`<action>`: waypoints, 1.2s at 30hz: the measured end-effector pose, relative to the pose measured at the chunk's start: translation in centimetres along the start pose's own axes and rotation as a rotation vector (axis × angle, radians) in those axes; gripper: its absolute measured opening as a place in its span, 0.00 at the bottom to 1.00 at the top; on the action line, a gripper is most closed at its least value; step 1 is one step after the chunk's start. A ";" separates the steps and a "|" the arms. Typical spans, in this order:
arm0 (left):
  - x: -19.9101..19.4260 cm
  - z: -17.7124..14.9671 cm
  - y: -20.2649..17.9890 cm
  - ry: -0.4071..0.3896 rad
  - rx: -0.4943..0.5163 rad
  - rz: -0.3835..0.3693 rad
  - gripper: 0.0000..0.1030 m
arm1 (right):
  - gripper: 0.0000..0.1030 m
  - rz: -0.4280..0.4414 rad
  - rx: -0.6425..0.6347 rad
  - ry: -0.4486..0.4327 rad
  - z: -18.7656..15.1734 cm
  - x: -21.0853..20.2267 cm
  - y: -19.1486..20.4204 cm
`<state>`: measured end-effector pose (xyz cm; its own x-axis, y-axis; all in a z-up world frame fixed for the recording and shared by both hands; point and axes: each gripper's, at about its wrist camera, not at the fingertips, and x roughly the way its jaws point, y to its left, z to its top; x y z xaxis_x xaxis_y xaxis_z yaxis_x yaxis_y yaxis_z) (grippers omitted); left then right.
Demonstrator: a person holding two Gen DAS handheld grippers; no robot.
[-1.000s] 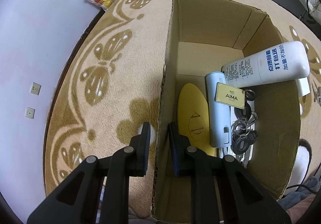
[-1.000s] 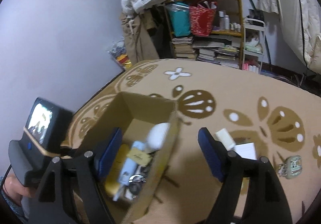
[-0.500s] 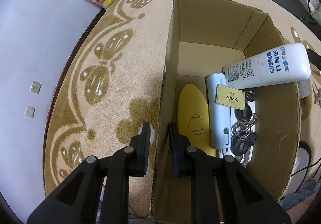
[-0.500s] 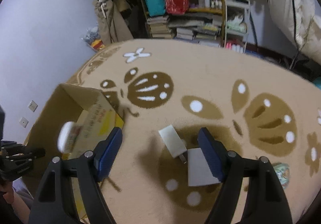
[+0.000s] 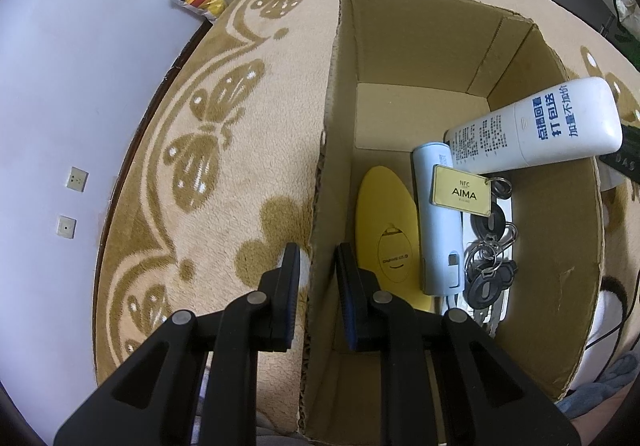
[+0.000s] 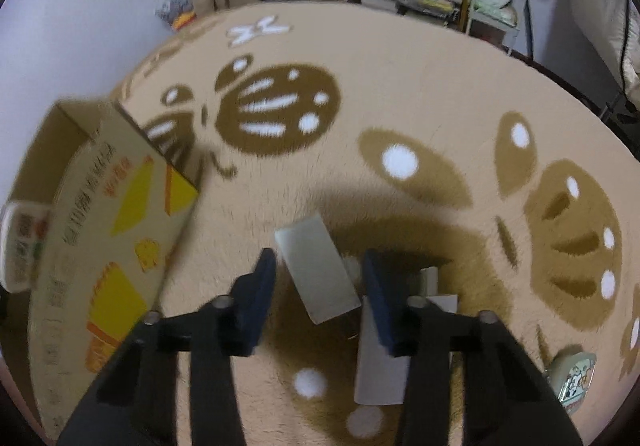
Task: Organize rigid objects
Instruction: 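Move the right tool back and grasp the small white charger, then carry the small white charger into the box and release it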
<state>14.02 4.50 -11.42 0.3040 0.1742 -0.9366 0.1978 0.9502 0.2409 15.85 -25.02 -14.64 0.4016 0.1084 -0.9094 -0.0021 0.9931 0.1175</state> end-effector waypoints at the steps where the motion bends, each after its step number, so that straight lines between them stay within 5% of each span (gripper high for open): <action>1: 0.0 0.0 0.0 0.000 0.001 0.001 0.18 | 0.36 -0.009 -0.010 -0.003 -0.1 0.0 0.1; 6: -0.1 0.0 0.0 -0.001 0.003 0.003 0.18 | 0.24 -0.045 -0.028 -0.051 -0.8 -0.5 0.5; 24: -0.1 0.0 -0.1 -0.001 0.006 0.006 0.18 | 0.24 0.081 -0.005 -0.236 -2.8 -8.7 3.0; 36: 0.0 0.0 -0.1 0.000 0.003 0.001 0.18 | 0.24 0.207 -0.081 -0.354 -2.8 -14.1 8.3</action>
<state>14.03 4.39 -11.41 0.3043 0.1751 -0.9363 0.2006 0.9491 0.2427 7.59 -18.14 -1.92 0.6752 0.2981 -0.6747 -0.1821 0.9537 0.2392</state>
